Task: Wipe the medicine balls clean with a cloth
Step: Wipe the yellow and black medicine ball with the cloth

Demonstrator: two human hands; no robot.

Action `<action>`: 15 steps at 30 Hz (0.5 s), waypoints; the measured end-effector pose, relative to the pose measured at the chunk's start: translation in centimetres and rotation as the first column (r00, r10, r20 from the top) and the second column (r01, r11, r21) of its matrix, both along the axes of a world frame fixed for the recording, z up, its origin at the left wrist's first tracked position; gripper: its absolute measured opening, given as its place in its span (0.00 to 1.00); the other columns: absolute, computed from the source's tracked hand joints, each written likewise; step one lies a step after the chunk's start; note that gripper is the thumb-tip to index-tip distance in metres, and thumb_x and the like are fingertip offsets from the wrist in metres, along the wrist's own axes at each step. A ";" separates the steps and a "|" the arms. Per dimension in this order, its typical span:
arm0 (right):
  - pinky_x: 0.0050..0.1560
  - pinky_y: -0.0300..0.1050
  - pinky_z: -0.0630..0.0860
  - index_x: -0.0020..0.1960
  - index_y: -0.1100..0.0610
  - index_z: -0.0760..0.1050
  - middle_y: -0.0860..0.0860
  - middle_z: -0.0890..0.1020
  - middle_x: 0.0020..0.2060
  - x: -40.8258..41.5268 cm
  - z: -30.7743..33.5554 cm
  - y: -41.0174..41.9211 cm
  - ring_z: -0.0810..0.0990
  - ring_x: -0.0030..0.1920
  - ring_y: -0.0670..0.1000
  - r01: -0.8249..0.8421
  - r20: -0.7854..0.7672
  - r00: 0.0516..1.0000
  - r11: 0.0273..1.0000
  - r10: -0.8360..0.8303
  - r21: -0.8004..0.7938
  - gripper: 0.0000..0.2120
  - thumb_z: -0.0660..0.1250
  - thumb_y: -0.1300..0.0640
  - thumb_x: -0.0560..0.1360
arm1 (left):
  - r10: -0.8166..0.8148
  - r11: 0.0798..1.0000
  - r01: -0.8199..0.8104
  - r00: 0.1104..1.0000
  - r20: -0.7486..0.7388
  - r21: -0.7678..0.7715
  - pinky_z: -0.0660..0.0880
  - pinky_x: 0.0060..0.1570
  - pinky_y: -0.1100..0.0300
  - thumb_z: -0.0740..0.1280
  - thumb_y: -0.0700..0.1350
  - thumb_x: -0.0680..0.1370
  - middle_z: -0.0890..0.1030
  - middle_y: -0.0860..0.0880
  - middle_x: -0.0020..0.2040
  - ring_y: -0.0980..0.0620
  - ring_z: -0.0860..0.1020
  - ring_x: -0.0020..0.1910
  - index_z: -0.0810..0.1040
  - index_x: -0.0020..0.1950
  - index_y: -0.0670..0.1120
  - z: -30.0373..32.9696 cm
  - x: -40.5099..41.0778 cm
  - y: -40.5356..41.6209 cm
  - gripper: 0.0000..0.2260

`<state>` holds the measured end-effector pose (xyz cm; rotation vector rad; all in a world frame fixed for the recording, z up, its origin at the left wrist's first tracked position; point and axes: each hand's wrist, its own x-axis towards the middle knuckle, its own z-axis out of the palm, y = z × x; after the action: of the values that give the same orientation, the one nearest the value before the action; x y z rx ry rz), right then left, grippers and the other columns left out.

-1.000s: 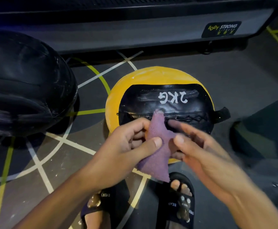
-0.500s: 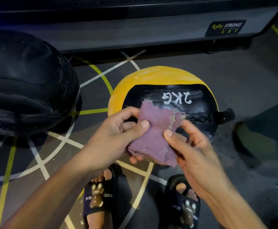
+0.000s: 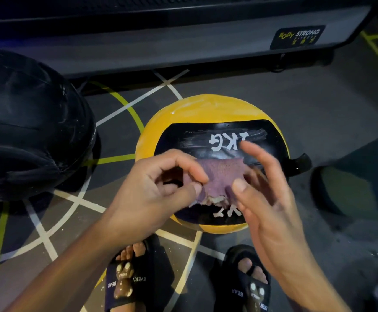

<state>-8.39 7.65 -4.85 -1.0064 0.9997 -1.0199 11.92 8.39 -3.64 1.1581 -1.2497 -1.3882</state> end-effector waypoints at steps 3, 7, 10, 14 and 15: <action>0.51 0.48 0.80 0.69 0.50 0.74 0.55 0.83 0.53 0.1 -0.1 -0.3 0.82 0.53 0.54 -0.020 0.162 0.987 0.965 -0.024 0.263 0.42 0.85 0.44 0.59 | 0.059 0.995 -0.056 0.997 0.042 -0.077 0.77 0.44 0.62 0.73 0.33 0.73 0.80 0.46 0.51 0.50 0.79 0.45 0.85 0.44 0.48 -0.1 -0.9 0.0 0.09; 0.53 0.48 0.77 0.49 0.55 0.82 0.52 0.83 0.45 0.3 0.6 -0.3 0.80 0.50 0.50 -0.182 0.332 0.942 0.909 0.052 0.375 0.14 0.79 0.49 0.69 | 0.107 0.988 -0.097 0.991 0.083 -0.121 0.76 0.45 0.65 0.73 0.34 0.72 0.81 0.47 0.53 0.52 0.81 0.47 0.85 0.44 0.49 -0.2 -1.9 -0.1 0.10; 0.54 0.48 0.79 0.43 0.58 0.81 0.53 0.82 0.39 0.6 1.1 -0.3 0.81 0.47 0.52 -0.024 0.314 0.944 0.928 -0.102 0.372 0.05 0.72 0.57 0.77 | 0.133 0.983 -0.110 0.978 0.159 -0.149 0.79 0.52 0.60 0.74 0.37 0.73 0.82 0.50 0.56 0.49 0.83 0.54 0.86 0.48 0.50 -0.6 -3.1 0.2 0.09; 0.48 0.42 0.79 0.46 0.56 0.80 0.47 0.84 0.34 -1.2 2.0 -1.4 0.83 0.38 0.46 0.195 0.150 0.963 0.961 -0.226 0.199 0.03 0.70 0.60 0.73 | 0.110 0.952 0.056 0.855 0.507 -0.302 0.75 0.62 0.56 0.72 0.43 0.77 0.79 0.59 0.65 0.52 0.78 0.66 0.84 0.62 0.56 -1.4 -3.2 0.6 0.15; 0.45 0.38 0.79 0.46 0.56 0.80 0.46 0.84 0.35 -2.2 2.3 -2.0 0.83 0.38 0.45 0.229 0.023 0.972 0.968 -0.232 0.101 0.02 0.71 0.60 0.73 | 0.152 0.928 0.097 0.783 0.603 -0.360 0.74 0.62 0.54 0.71 0.44 0.78 0.79 0.59 0.66 0.52 0.77 0.66 0.83 0.64 0.55 -1.7 -2.9 0.5 0.15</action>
<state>-10.58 5.64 -2.53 -0.8020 1.1459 -1.1630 9.02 8.84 -5.36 1.4002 -1.8569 -0.6826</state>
